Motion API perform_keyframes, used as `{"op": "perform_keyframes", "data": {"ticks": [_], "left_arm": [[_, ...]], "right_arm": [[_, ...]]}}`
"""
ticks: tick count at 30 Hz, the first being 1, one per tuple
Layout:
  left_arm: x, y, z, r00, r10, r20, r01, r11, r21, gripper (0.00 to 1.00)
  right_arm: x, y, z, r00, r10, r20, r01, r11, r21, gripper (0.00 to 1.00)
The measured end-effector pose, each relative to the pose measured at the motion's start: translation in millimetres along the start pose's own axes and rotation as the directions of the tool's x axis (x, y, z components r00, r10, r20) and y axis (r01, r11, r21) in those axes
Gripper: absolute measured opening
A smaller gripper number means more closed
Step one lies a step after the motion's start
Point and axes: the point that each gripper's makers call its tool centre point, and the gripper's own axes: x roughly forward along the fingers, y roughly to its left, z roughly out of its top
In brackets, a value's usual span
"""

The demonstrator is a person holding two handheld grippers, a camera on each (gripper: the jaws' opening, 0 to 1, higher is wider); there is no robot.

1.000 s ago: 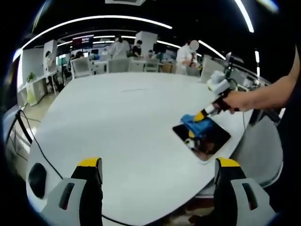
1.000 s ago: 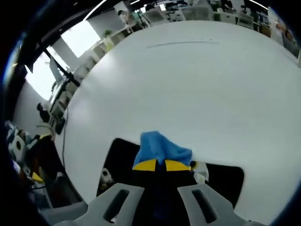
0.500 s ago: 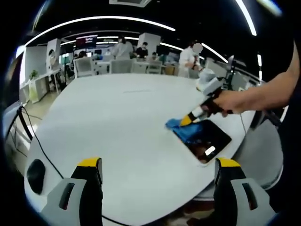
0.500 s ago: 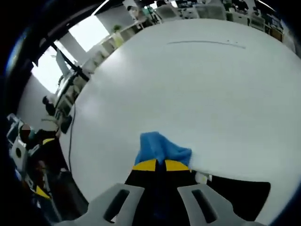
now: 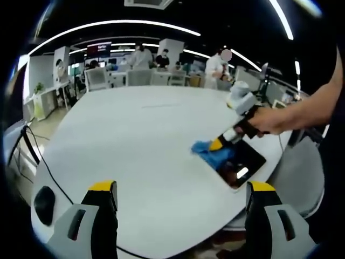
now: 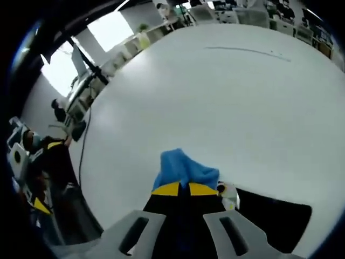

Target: Wipe the mirror surface with the cleaning cloth until all visible marks leave the cleaned area.

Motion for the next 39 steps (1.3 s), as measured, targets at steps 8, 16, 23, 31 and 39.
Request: {"op": "perform_keyframes", "data": {"ticks": [8, 16, 23, 31, 39], "left_arm": [[-2, -8.9, -4.1, 1.0, -0.004, -0.003, 0.004, 1.0, 0.006, 1.0], [-4, -15.2, -5.1, 1.0, -0.006, -0.002, 0.006, 1.0, 0.009, 1.0], [-5, -15.6, -0.5, 1.0, 0.003, 0.015, -0.003, 1.0, 0.008, 1.0], [-3, -21.0, -6.0, 1.0, 0.002, 0.013, -0.002, 1.0, 0.0, 1.0], [0, -25.7, -2.6, 1.0, -0.01, 0.016, 0.01, 1.0, 0.009, 1.0]], "right_arm": [[-8, 22, -26.5, 0.999, 0.035, -0.028, -0.036, 0.999, -0.04, 0.0], [-11, 31, -36.2, 0.997, 0.079, -0.026, -0.081, 0.994, -0.078, 0.0], [-21, 2, -41.1, 0.998, 0.068, -0.019, -0.069, 0.997, -0.047, 0.0], [-42, -31, -57.5, 0.999, 0.038, 0.001, -0.038, 0.999, -0.023, 0.0], [-57, -60, -66.5, 1.0, 0.004, 0.014, -0.004, 1.0, -0.009, 0.0]]}}
